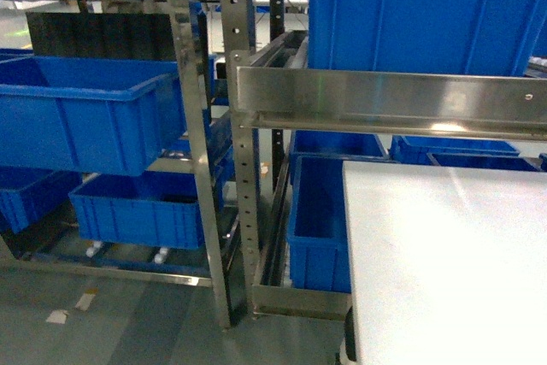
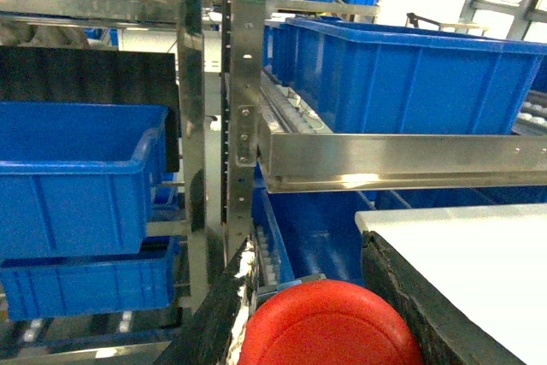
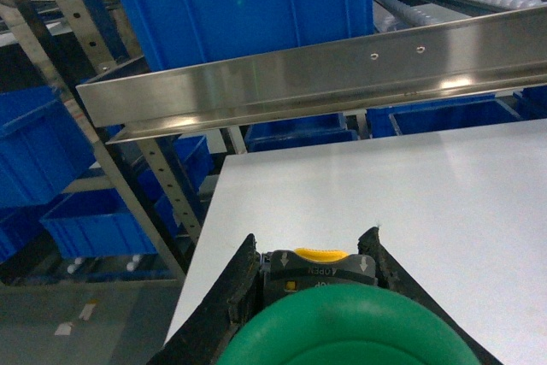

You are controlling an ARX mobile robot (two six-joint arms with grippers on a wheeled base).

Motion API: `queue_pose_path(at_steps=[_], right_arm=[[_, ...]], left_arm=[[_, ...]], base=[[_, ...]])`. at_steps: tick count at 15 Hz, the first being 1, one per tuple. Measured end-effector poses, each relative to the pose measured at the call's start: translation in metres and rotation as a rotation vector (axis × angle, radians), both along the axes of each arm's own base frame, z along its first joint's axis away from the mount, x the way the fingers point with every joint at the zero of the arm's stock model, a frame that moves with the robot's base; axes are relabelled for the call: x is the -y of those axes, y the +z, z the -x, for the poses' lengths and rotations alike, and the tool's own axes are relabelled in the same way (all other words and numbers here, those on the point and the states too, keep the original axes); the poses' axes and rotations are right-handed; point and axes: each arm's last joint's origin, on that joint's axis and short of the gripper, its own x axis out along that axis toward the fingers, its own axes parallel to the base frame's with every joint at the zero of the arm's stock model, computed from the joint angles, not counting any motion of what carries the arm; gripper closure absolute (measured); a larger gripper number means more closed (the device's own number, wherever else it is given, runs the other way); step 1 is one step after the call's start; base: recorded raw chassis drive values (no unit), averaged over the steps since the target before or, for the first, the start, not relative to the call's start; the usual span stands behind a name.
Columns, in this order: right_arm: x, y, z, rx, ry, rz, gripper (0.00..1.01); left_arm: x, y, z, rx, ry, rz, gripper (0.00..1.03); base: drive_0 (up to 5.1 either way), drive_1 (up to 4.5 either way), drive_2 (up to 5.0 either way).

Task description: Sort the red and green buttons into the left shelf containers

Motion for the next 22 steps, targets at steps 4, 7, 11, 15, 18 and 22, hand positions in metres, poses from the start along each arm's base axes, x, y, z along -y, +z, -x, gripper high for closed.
queue_pose_path(at_steps=[4, 7, 11, 15, 18, 22], right_arm=[[0.0000, 0.0001, 0.0000, 0.001, 0.000, 0.000, 0.73], [0.0000, -0.0001, 0.0000, -0.001, 0.000, 0.000, 0.73], [0.0000, -0.0003, 0.0000, -0.003, 0.000, -0.001, 0.73], [-0.0001, -0.0003, 0.0000, -0.003, 0.000, -0.001, 0.73], [0.0000, -0.0002, 0.0000, -0.002, 0.000, 0.000, 0.73], [0.0000, 0.0000, 0.0000, 0.000, 0.000, 0.000, 0.73]], left_arm=[[0.0000, 0.0001, 0.0000, 0.001, 0.000, 0.001, 0.72], [0.0000, 0.0002, 0.0000, 0.002, 0.000, 0.000, 0.72], [0.0000, 0.0001, 0.0000, 0.001, 0.000, 0.000, 0.72], [0.0000, 0.0000, 0.0000, 0.000, 0.000, 0.000, 0.72], [0.0000, 0.0001, 0.0000, 0.001, 0.000, 0.000, 0.72], [0.0000, 0.0002, 0.0000, 0.002, 0.000, 0.000, 0.72]], base=[[-5.0, 3.18, 1.4], [-5.0, 3.18, 1.4], [-5.0, 3.18, 1.4], [-4.9, 3.35, 1.3], [-4.6, 3.87, 0.8], [-4.6, 3.87, 0.8]])
